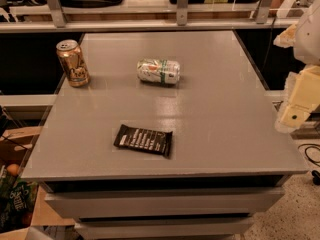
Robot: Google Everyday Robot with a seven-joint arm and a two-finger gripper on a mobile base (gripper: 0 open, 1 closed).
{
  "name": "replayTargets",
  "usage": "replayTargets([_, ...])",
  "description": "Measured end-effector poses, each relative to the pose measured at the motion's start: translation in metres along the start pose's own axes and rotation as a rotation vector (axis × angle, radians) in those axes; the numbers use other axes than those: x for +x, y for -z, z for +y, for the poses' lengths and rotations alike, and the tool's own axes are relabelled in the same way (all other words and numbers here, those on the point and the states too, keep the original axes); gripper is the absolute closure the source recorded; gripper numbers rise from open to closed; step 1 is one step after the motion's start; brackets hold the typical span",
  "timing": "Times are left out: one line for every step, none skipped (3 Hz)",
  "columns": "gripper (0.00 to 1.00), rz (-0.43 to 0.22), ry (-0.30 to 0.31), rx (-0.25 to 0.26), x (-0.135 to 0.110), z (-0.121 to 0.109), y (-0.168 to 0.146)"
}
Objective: Pick 7up can
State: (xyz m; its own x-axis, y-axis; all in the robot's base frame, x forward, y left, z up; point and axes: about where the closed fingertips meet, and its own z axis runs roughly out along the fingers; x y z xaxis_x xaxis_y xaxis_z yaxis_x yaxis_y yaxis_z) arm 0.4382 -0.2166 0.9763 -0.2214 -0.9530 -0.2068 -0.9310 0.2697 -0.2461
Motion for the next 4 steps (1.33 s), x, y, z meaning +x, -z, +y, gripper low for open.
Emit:
replayTargets([0.0, 0.0, 0.0, 0.0, 0.0, 0.0, 0.0])
replayTargets([0.0, -0.015, -0.011, 0.003, -0.004, -0.009, -0.002])
replayTargets([0.0, -0.042, 0.009, -0.007, -0.021, -0.029, -0.014])
replayTargets([0.0, -0.071, 0.056, -0.035, -0.046, -0.052, -0.031])
